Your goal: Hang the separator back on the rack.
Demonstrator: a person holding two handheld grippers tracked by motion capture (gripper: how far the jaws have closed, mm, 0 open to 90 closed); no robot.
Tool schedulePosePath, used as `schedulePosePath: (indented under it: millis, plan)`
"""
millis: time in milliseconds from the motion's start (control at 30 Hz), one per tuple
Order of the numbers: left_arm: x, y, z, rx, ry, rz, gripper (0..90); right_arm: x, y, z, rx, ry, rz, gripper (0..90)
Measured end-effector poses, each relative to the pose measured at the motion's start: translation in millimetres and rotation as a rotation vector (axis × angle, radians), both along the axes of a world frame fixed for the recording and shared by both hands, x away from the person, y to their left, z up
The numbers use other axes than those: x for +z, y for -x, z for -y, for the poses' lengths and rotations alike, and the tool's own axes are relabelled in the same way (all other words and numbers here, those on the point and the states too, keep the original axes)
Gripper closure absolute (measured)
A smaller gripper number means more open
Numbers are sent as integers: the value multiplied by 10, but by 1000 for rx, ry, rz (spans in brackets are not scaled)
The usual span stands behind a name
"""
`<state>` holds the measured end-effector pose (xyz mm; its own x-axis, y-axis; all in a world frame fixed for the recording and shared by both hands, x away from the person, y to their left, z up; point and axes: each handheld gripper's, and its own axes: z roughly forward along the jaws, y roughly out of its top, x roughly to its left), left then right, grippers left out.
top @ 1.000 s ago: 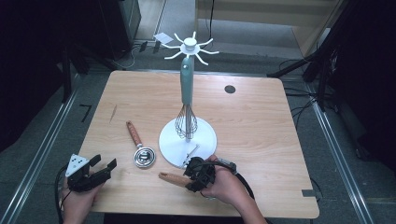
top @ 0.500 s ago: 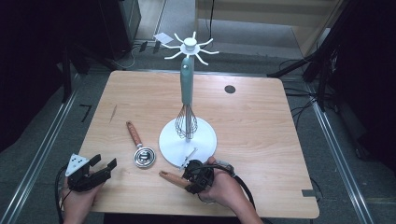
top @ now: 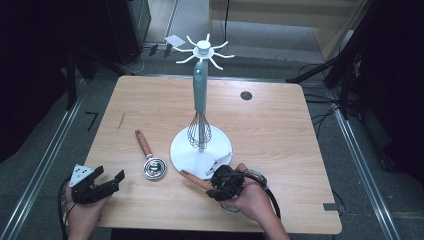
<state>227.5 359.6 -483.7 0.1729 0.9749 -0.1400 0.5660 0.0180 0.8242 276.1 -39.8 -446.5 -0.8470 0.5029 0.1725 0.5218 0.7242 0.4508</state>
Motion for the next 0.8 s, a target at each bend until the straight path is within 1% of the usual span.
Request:
schedulePosePath:
  millis: [33, 100, 167, 233, 300, 333, 500, 533, 667, 800]
  plan:
    - [0, -1, -1, 0, 0, 0, 170, -1, -12, 30, -1, -6, 4, 708]
    - [0, -2, -1, 3, -1, -1, 154, 1, -26, 78, -34, -22, 2, 708]
    - [1, -4, 2, 11, -7, -3, 131, 7, -40, 125, -53, -30, 7, 708]
    - [2, -8, 6, 31, -15, -9, 90, 16, -53, 170, -63, -38, 11, 708]
    - [2, -12, 9, 41, -18, -14, 42, 26, -65, 216, -90, -45, 21, 708]
    - [2, -14, 11, 47, -19, -18, 21, 28, -74, 233, -90, -49, 26, 708]
    - [2, -15, 10, 54, -23, -20, 1, 46, -103, 326, -130, -74, 42, 708]
    - [2, -16, 9, 55, -26, -20, 0, 50, -109, 347, -146, -79, 45, 708]
    - [3, -15, 7, 58, -27, -22, 0, 64, -135, 411, -181, -89, 59, 708]
    - [2, -15, 12, 57, -29, -21, 0, 80, -146, 452, -227, -89, 70, 708]
